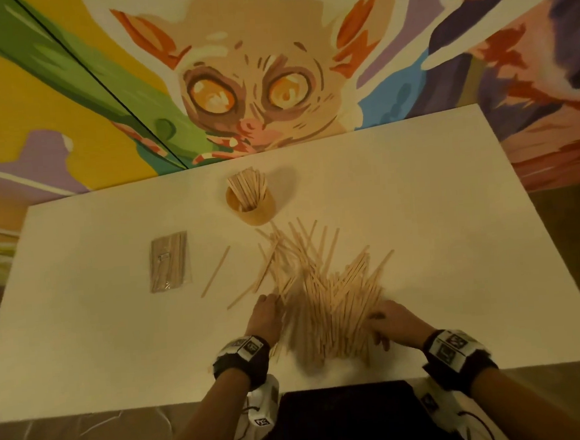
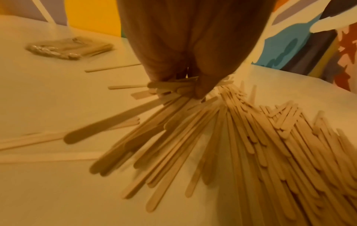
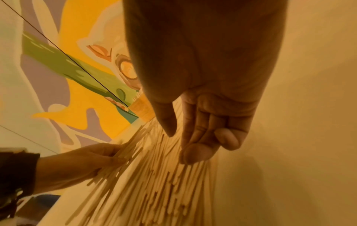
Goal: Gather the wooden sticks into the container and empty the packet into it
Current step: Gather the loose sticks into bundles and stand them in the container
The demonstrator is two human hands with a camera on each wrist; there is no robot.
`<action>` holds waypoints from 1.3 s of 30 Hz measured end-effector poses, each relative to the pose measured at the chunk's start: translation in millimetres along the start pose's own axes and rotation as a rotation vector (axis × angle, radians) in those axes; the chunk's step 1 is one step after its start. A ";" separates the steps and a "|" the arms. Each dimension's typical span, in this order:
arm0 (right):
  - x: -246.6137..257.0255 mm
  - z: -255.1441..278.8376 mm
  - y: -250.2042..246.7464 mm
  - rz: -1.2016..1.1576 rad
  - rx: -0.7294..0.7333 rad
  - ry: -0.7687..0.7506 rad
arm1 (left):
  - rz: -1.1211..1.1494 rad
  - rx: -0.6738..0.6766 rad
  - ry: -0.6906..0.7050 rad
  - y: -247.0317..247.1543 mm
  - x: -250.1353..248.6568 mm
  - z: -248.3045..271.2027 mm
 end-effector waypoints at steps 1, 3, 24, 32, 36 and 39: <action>5.3 -2.1 -0.7 -0.002 0.008 -0.024 | 0.006 -0.006 0.003 -1.7 0.1 2.7; 16.9 -7.6 -2.1 -0.022 0.016 -0.070 | 0.019 -0.009 0.011 -5.2 -0.5 5.9; 126.8 -13.3 -8.6 -0.335 -0.204 -0.200 | 0.414 0.250 0.221 -40.3 -58.0 41.4; 156.6 -21.1 24.1 -0.259 -0.152 -0.252 | 0.110 0.128 0.325 -57.3 -34.3 34.1; 168.2 -22.3 33.2 -0.262 -0.166 -0.278 | 0.110 0.056 0.311 -63.1 -23.3 31.8; 173.1 -23.0 36.8 -0.294 -0.182 -0.280 | 0.087 -0.006 0.367 -68.0 -21.9 34.1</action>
Point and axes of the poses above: each hand's wrist, its own z-axis away from the middle knuckle, its own y-axis out of the palm, x = y × z, the point moved 3 cm from there along -z, towards the middle knuckle, and after that the axes turned 6 degrees about x, right-handed, at the moved point
